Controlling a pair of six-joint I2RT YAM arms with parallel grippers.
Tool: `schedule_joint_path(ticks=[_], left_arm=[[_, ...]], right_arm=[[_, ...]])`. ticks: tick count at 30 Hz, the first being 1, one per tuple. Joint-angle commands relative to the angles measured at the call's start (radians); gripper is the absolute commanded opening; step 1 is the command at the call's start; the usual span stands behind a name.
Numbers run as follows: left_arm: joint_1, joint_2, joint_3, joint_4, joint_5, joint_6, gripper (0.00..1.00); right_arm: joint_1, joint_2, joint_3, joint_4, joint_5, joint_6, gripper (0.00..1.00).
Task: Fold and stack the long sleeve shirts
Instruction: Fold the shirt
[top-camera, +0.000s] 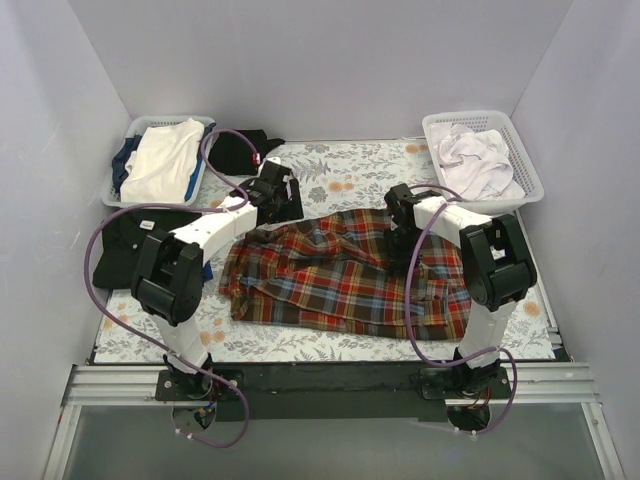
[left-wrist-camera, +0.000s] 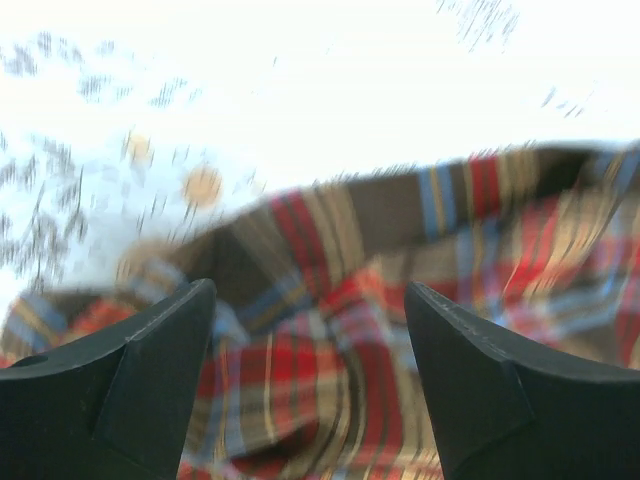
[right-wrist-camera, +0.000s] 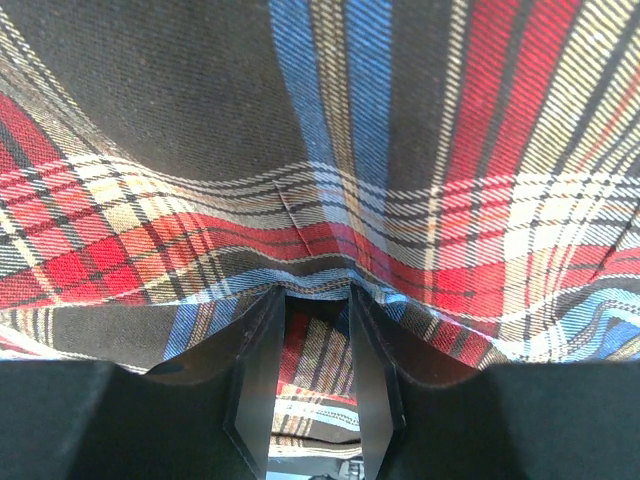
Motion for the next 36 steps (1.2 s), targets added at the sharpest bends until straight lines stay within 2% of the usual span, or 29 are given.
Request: schedule_joint_path(ticks=[1,8,11,19,21,22,25,26,27,28,31,33,36], left_arm=[[0.004,0.058,0.163,0.007,-0.038,-0.011,0.77],[0.003,0.297,0.366,-0.134,0.218,-0.001,0.72],[0.000,0.324,0.310,-0.153,0.287,0.021,0.71],[-0.014,0.212,0.115,-0.145,0.353,0.061,0.70],[-0.025,0.195,0.069,-0.141,0.365,0.068,0.65],[-0.031,0.192,0.060,-0.139,0.361,0.072,0.62],[-0.059,0.199,0.037,-0.142,0.344,0.085,0.39],[-0.063,0.207,0.037,-0.147,0.336,0.084,0.18],[-0.068,0.209,0.038,-0.148,0.315,0.084,0.05],[-0.072,0.212,0.047,-0.154,0.302,0.079,0.00],[-0.072,0.209,0.070,-0.167,0.243,0.059,0.00],[-0.072,0.202,0.122,-0.180,0.126,0.047,0.00],[-0.068,0.186,0.210,-0.193,0.049,0.038,0.00]], right_arm=[[0.002,-0.015,-0.083,-0.020,0.057,0.003,0.40],[0.002,-0.050,-0.142,-0.011,0.077,-0.005,0.40],[0.002,-0.054,-0.131,-0.009,0.077,0.000,0.40],[0.002,-0.035,-0.103,-0.009,0.071,-0.003,0.39],[0.002,-0.032,-0.102,-0.008,0.074,-0.003,0.39],[0.002,-0.028,-0.102,-0.006,0.075,-0.005,0.39],[0.002,-0.021,-0.099,-0.003,0.074,-0.008,0.38],[0.002,-0.020,-0.099,-0.003,0.072,-0.009,0.38],[0.002,-0.021,-0.097,-0.003,0.074,-0.011,0.38],[0.002,-0.020,-0.097,-0.003,0.074,-0.011,0.38],[0.003,-0.023,-0.099,-0.003,0.075,-0.011,0.38],[0.002,-0.026,-0.102,-0.003,0.080,-0.011,0.38],[0.002,-0.035,-0.109,-0.002,0.084,-0.006,0.38]])
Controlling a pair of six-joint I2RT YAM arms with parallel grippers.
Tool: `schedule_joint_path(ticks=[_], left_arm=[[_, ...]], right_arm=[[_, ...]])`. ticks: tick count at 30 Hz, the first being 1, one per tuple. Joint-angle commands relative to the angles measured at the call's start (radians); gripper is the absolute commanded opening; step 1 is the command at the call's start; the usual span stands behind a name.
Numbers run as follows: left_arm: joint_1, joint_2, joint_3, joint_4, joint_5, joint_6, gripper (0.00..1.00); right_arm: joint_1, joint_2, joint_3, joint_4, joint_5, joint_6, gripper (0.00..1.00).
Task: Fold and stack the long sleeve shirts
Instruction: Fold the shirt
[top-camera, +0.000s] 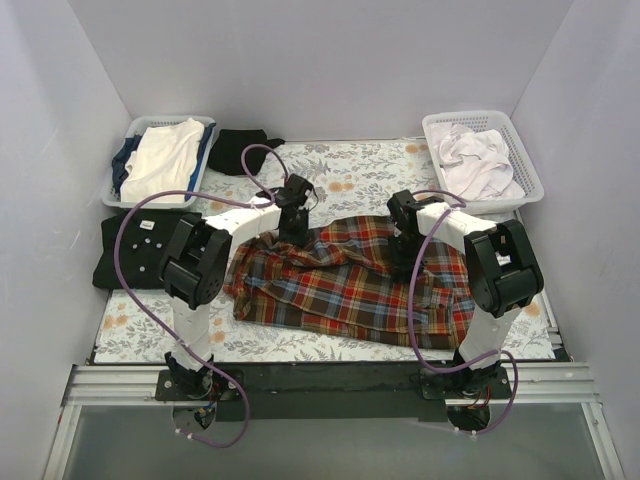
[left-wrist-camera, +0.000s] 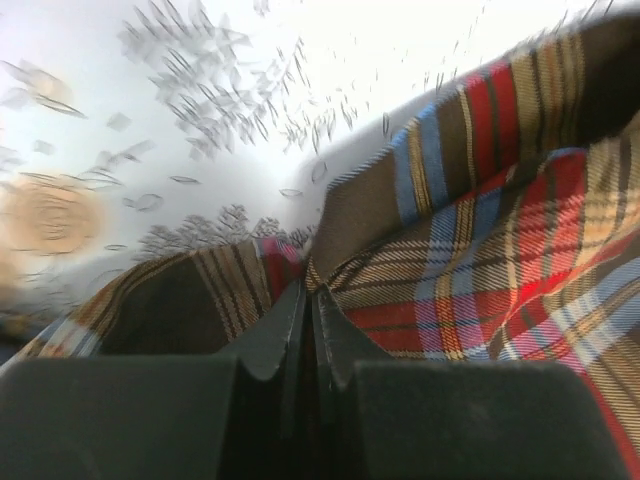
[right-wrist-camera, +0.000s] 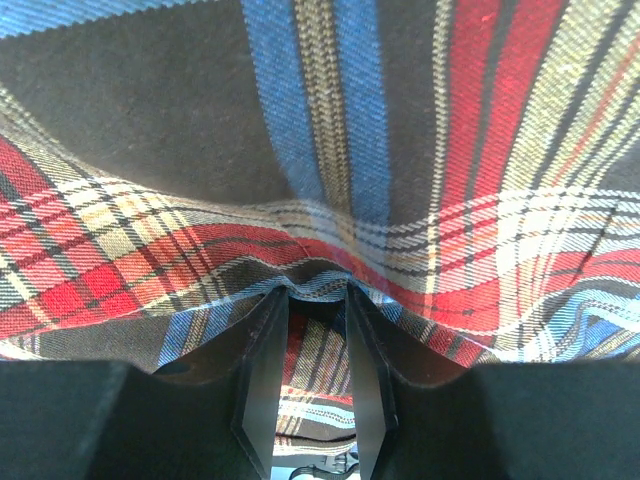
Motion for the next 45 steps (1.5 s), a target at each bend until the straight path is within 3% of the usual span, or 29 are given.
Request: schedule_joint_path(ticks=[1,6,12,19,20,22,23,24,28,35,41,45], left_arm=[[0.006,-0.028,0.136,-0.058,-0.206,-0.020,0.00],[0.041,-0.064,0.263,-0.035,-0.280,-0.034,0.00],[0.064,-0.108,0.248,0.082,-0.364,-0.038,0.00],[0.084,-0.102,0.210,0.091,-0.411,-0.078,0.00],[0.084,-0.102,0.187,0.088,-0.405,-0.078,0.02],[0.084,-0.114,0.150,0.091,-0.380,-0.077,0.16],[0.084,-0.120,0.113,0.093,-0.374,-0.077,0.26],[0.084,-0.134,0.093,0.093,-0.368,-0.077,0.43],[0.087,-0.185,0.029,0.097,-0.374,-0.090,0.74],[0.116,-0.298,0.001,0.080,-0.409,-0.103,0.85],[0.125,-0.450,-0.181,0.063,-0.328,-0.133,0.86],[0.127,-0.487,-0.338,0.033,-0.264,-0.234,0.86]], right_arm=[[-0.001,0.022,-0.023,-0.002,0.048,-0.006,0.38],[-0.001,0.002,-0.017,0.004,0.056,-0.009,0.37],[-0.004,-0.027,0.030,0.033,0.070,-0.006,0.38],[-0.028,-0.061,0.150,0.038,0.145,0.049,0.40],[-0.034,-0.070,0.179,0.038,0.162,0.055,0.41],[-0.039,-0.094,0.208,0.047,0.215,0.067,0.44],[-0.042,-0.099,0.236,0.055,0.228,0.064,0.46],[-0.045,-0.092,0.251,0.068,0.219,0.043,0.49],[-0.051,0.028,0.374,0.076,0.139,-0.015,0.53],[-0.050,0.246,0.540,0.016,-0.097,-0.046,0.56],[-0.030,0.099,0.357,0.087,-0.133,-0.066,0.56],[-0.019,0.008,0.244,0.128,-0.108,-0.058,0.55]])
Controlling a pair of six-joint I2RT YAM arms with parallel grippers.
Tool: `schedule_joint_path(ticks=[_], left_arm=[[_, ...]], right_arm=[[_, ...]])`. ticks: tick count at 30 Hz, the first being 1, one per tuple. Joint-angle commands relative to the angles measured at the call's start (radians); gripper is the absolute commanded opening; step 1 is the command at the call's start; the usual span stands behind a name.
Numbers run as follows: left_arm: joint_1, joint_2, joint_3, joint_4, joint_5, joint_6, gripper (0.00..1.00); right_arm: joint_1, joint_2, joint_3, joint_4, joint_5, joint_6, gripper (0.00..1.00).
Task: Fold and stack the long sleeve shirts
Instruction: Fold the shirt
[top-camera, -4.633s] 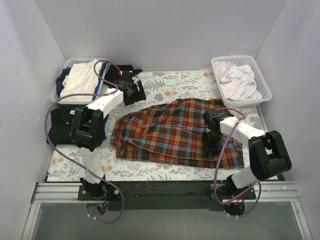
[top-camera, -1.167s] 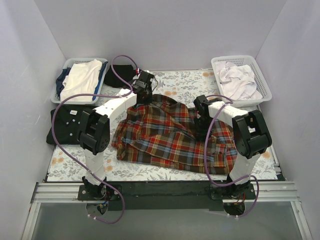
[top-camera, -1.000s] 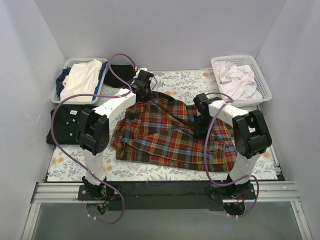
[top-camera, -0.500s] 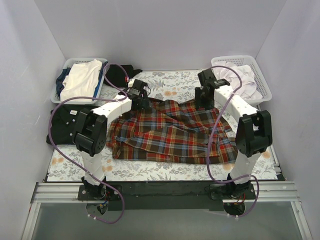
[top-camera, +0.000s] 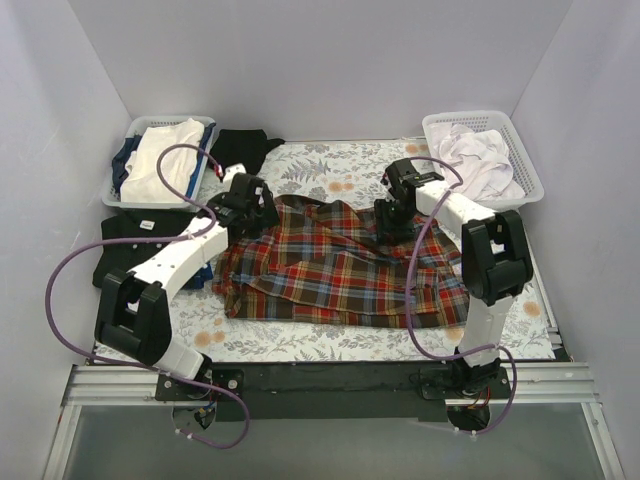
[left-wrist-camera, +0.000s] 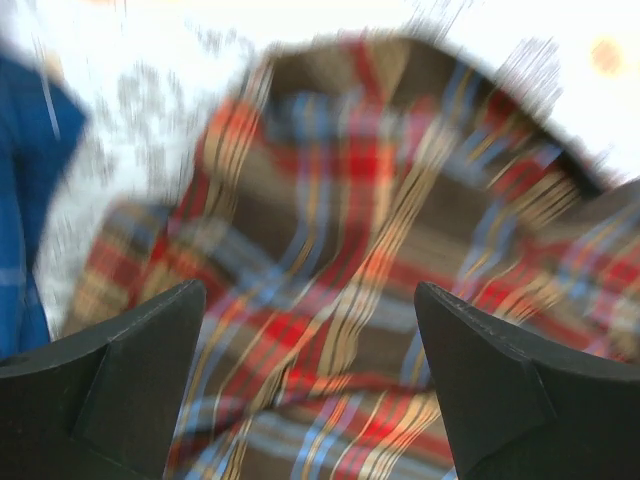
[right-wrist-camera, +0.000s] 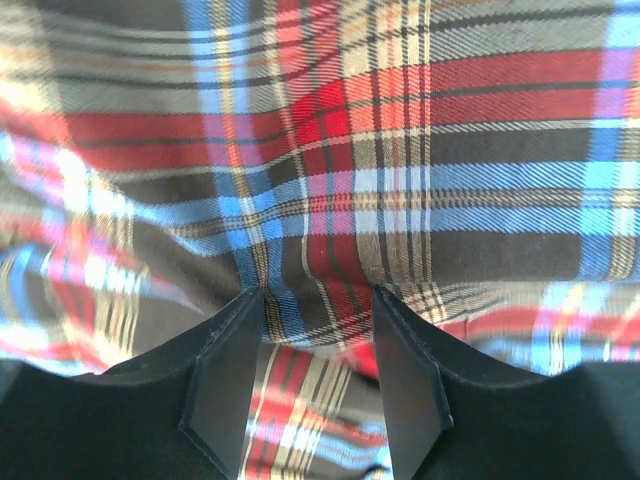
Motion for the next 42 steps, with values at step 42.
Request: schedule_joint_path(ticks=[42], left_arm=[[0.049,-0.123,-0.486,-0.381,0.378,-0.373,0.87]], right_arm=[[0.141,-0.361,-0.539,-0.008,0.025,0.020,0.50]])
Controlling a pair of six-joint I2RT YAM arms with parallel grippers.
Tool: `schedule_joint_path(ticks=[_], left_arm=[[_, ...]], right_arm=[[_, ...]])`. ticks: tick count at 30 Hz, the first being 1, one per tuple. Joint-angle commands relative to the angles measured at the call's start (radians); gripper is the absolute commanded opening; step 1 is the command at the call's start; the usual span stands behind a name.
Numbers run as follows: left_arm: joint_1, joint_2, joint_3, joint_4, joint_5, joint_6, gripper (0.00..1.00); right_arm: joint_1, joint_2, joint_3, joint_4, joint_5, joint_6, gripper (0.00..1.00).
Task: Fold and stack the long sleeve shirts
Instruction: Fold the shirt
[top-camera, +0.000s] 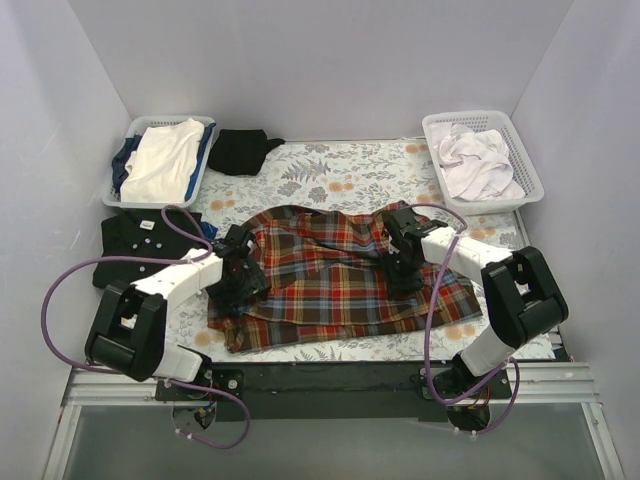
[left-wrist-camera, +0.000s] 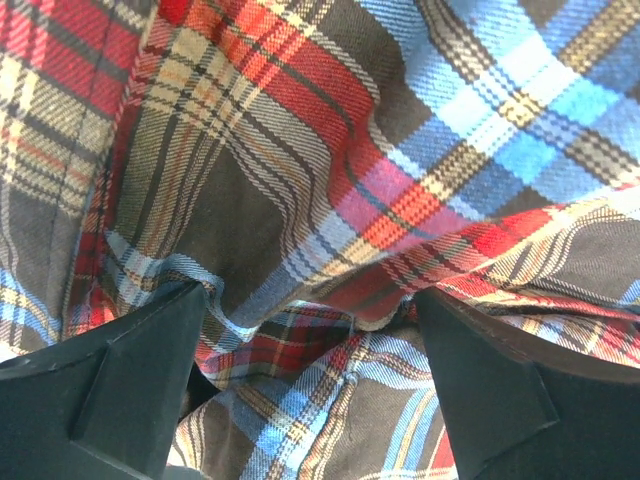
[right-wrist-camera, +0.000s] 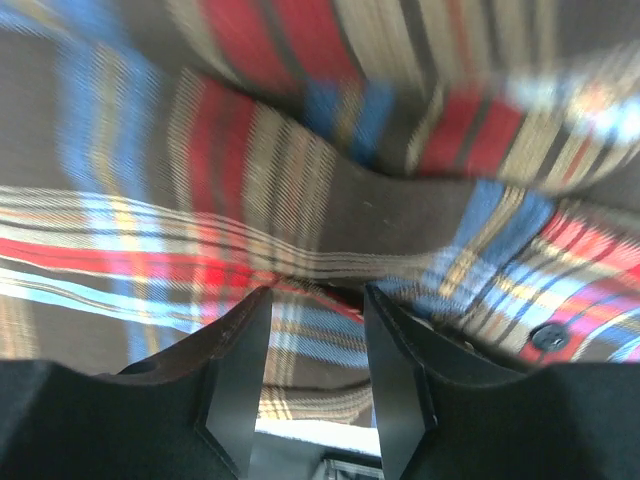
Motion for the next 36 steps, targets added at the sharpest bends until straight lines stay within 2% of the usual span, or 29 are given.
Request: schedule_joint_path(ticks=[1,6,8,10,12,13,16,19,24,29,36], left_arm=[[0.044,-0.029,-0.080,-0.084,0.114,-0.034,0.86],[0.134,-0.105,-0.047,-0.134,0.205,-0.020,0.84],[0.146,-0.126,0.060,-0.153,0.171,-0.005,0.84],[0.147,-0.122,0.187,-0.127,0.107,0.074,0.85],[0.148,-0.096,0.263,-0.034,0.049,0.136,0.86],[0.148,-0.079,0.333,0.047,0.048,0.220,0.86],[0.148,0.016,0.419,0.187,0.074,0.359,0.86],[0.147,0.140,0.502,0.285,0.148,0.436,0.85],[0.133,0.358,0.626,0.315,0.174,0.599,0.79],[0.119,0.421,0.636,0.435,0.205,0.739,0.73],[0.079,0.489,0.673,0.527,0.208,0.892,0.74]], right_arm=[[0.001,0.039,-0.027,-0.113,0.007,0.011,0.48],[-0.002,0.038,-0.068,-0.185,0.017,0.055,0.46],[-0.003,0.006,-0.059,-0.211,0.038,0.060,0.46],[-0.003,-0.026,-0.031,-0.224,0.066,0.055,0.46],[-0.003,-0.039,0.050,-0.247,0.087,0.043,0.46],[-0.003,-0.044,0.080,-0.250,0.107,0.037,0.47],[-0.003,-0.031,0.226,-0.273,0.138,0.017,0.47],[-0.003,-0.016,0.341,-0.279,0.156,0.000,0.48],[-0.003,0.016,0.475,-0.279,0.161,-0.004,0.49],[-0.006,0.041,0.541,-0.279,0.149,0.005,0.49],[-0.012,0.047,0.529,-0.278,0.152,-0.009,0.49]])
